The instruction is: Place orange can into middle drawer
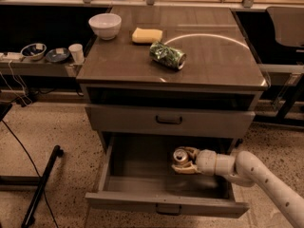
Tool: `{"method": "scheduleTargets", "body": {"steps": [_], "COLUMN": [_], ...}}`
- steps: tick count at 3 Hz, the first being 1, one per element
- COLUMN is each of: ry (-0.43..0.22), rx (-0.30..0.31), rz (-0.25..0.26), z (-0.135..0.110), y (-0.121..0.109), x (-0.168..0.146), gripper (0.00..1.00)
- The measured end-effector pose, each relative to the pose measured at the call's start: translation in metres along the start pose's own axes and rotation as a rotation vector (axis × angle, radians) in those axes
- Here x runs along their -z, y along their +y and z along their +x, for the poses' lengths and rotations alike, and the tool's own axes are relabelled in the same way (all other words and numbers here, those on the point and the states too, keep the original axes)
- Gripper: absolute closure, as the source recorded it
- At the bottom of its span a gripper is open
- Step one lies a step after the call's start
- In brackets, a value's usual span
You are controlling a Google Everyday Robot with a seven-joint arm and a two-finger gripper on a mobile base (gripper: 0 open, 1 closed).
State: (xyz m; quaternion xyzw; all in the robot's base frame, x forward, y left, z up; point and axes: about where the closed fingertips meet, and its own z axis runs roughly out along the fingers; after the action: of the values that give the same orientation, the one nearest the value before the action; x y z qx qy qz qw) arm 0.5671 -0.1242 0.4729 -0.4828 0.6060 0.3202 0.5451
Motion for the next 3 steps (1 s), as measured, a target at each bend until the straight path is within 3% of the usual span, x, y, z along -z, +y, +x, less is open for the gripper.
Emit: {"method": "scheduleTargets", "body": {"steps": [1, 2, 3], "ry": [0.007, 0.068, 0.073], "rx": [0.007, 0.006, 0.006], "rz": [-0.068, -0.108, -0.110], "z": [0.0122, 0.0180, 0.0183], "y": [0.0038, 0.0078, 0.0080], "x": [-0.0001, -0.0004, -0.0004], "gripper": [1.00, 1.00, 0.82]}}
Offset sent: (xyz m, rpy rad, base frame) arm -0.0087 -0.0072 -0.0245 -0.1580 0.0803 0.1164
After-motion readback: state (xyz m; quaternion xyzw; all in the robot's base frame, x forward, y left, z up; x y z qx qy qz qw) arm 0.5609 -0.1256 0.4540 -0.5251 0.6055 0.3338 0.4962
